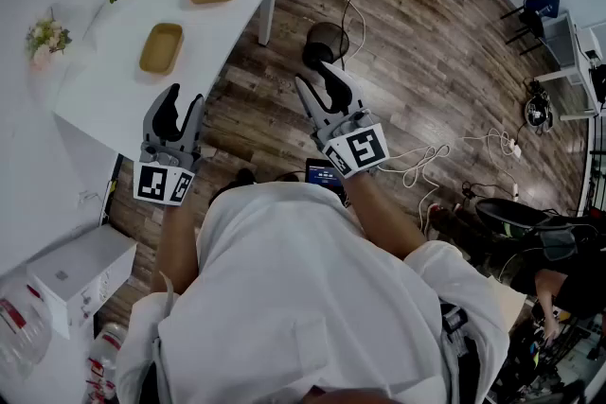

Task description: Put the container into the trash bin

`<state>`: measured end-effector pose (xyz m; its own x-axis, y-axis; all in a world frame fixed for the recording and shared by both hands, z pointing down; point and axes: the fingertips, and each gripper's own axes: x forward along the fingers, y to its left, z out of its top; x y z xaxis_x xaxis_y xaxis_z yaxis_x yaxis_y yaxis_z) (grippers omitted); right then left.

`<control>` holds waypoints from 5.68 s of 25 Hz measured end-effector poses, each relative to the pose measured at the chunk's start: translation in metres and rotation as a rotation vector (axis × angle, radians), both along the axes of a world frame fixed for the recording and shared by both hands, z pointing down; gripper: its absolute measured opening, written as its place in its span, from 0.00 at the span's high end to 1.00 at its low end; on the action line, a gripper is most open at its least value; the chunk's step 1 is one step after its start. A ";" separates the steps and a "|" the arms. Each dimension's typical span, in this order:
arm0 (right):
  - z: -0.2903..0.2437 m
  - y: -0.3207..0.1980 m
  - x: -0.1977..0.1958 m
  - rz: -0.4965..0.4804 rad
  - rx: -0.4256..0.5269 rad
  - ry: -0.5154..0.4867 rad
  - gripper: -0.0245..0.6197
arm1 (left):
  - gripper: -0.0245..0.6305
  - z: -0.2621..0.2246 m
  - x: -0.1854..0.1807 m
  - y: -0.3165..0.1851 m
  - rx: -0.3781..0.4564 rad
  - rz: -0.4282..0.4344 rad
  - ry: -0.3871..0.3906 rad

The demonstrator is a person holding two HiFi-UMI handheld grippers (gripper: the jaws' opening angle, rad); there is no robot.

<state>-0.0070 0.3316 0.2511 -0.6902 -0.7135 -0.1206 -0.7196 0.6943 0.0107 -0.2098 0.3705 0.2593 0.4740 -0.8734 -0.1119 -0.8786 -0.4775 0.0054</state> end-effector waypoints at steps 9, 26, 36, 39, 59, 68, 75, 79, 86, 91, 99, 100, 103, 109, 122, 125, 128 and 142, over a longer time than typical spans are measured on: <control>0.008 0.019 0.097 0.145 0.009 0.010 0.69 | 0.70 -0.005 0.075 -0.013 0.005 0.120 -0.021; 0.021 0.032 0.152 0.167 -0.012 -0.014 0.68 | 0.70 0.010 0.128 -0.004 -0.060 0.124 -0.041; 0.031 0.037 0.174 0.160 -0.027 -0.016 0.71 | 0.71 0.015 0.148 0.008 -0.071 0.118 -0.052; 0.033 0.037 0.180 0.163 -0.030 -0.019 0.71 | 0.71 0.017 0.156 0.010 -0.074 0.121 -0.057; 0.060 0.018 0.195 0.108 -0.088 -0.039 0.73 | 0.73 0.033 0.163 -0.003 -0.115 0.079 -0.041; 0.075 -0.053 0.173 0.082 -0.124 -0.024 0.74 | 0.75 0.039 0.134 -0.077 -0.080 0.064 -0.037; 0.062 -0.152 0.129 0.028 -0.144 -0.003 0.74 | 0.75 0.023 0.105 -0.171 -0.055 0.058 -0.016; 0.044 -0.217 0.093 -0.011 -0.128 -0.026 0.74 | 0.75 0.013 0.066 -0.230 -0.044 0.021 -0.008; 0.043 -0.306 0.015 -0.128 -0.159 -0.004 0.74 | 0.75 0.013 -0.014 -0.292 -0.039 -0.092 0.022; 0.057 -0.344 -0.037 -0.266 -0.255 0.015 0.74 | 0.75 0.028 -0.054 -0.292 -0.065 -0.208 0.050; 0.116 -0.412 -0.119 -0.440 -0.505 0.110 0.74 | 0.76 0.055 -0.116 -0.284 -0.130 -0.418 0.066; 0.127 -0.419 -0.129 -0.464 -0.540 0.131 0.74 | 0.76 0.059 -0.123 -0.285 -0.139 -0.445 0.067; 0.165 -0.439 -0.158 -0.530 -0.691 0.180 0.74 | 0.76 0.067 -0.145 -0.287 -0.162 -0.531 0.079; 0.231 -0.466 -0.194 -0.592 -1.048 0.179 0.74 | 0.76 0.082 -0.169 -0.301 -0.228 -0.649 0.087; 0.312 -0.451 -0.220 -0.573 -1.521 0.150 0.74 | 0.76 0.124 -0.185 -0.309 -0.321 -0.757 0.123; 0.318 -0.443 -0.227 -0.586 -1.537 0.171 0.74 | 0.76 0.131 -0.185 -0.303 -0.331 -0.764 0.133; 0.324 -0.436 -0.230 -0.594 -1.544 0.194 0.74 | 0.76 0.135 -0.185 -0.297 -0.333 -0.769 0.145; 0.295 -0.432 -0.229 -0.560 -1.443 0.115 0.90 | 0.76 0.127 -0.183 -0.278 -0.281 -0.691 0.152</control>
<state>-0.2364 -0.1001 0.5464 -0.8562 0.1692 0.4881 -0.4160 0.3345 -0.8456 -0.3927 0.0921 0.3862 -0.1935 -0.9713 0.1383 -0.9571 0.2179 0.1908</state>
